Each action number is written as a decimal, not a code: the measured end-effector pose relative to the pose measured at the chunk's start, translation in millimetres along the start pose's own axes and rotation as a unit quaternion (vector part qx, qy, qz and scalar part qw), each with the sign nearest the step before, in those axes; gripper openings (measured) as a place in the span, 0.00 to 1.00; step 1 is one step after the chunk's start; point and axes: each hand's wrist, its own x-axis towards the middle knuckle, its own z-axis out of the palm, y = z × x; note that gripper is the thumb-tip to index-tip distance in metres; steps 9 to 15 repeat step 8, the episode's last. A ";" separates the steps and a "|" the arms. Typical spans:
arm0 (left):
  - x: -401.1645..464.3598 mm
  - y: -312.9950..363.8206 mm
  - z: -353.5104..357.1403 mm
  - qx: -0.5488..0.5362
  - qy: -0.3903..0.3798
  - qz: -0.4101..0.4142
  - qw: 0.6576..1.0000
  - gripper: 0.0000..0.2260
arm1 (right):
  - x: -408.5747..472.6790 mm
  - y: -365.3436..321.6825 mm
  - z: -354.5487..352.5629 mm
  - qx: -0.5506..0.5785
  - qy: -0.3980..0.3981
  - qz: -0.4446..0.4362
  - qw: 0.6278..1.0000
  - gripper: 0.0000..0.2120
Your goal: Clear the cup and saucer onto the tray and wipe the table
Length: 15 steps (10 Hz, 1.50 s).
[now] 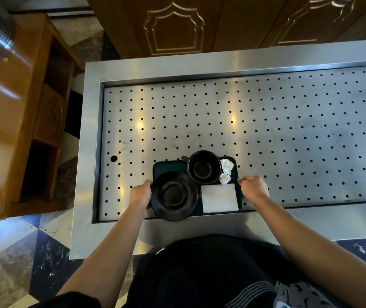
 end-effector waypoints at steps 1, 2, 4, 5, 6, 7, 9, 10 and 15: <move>-4.2 -3.2 -1.3 0.025 -0.001 0.022 0.999 0.11 | -4.4 4.8 1.3 -0.002 0.000 -0.015 1.000 0.11; -11.9 -11.3 -4.8 0.063 0.003 0.075 0.995 0.13 | -14.2 13.8 3.1 -0.008 0.013 -0.040 0.999 0.12; -18.8 -30.2 -14.9 0.172 0.011 0.185 0.968 0.19 | -38.6 30.3 3.9 -0.108 0.035 -0.126 0.986 0.16; -25.1 -41.8 -20.1 0.206 0.025 0.218 0.954 0.18 | -48.6 42.2 6.0 -0.154 0.049 -0.164 0.973 0.16; -34.5 -57.9 -27.1 0.247 0.042 0.272 0.929 0.15 | -58.7 61.4 7.7 -0.206 0.042 -0.174 0.962 0.19; -43.8 -65.4 -32.6 0.267 0.042 0.312 0.911 0.14 | -66.0 69.8 7.7 -0.213 0.036 -0.180 0.960 0.23; -56.6 -90.0 -31.4 0.288 0.053 0.356 0.888 0.13 | -68.7 87.5 10.2 -0.253 0.048 -0.231 0.938 0.26; -56.6 -90.0 -31.4 0.288 0.053 0.356 0.888 0.13 | -68.7 87.5 10.2 -0.253 0.048 -0.231 0.938 0.26; -56.6 -90.0 -31.4 0.288 0.053 0.356 0.888 0.13 | -68.7 87.5 10.2 -0.253 0.048 -0.231 0.938 0.26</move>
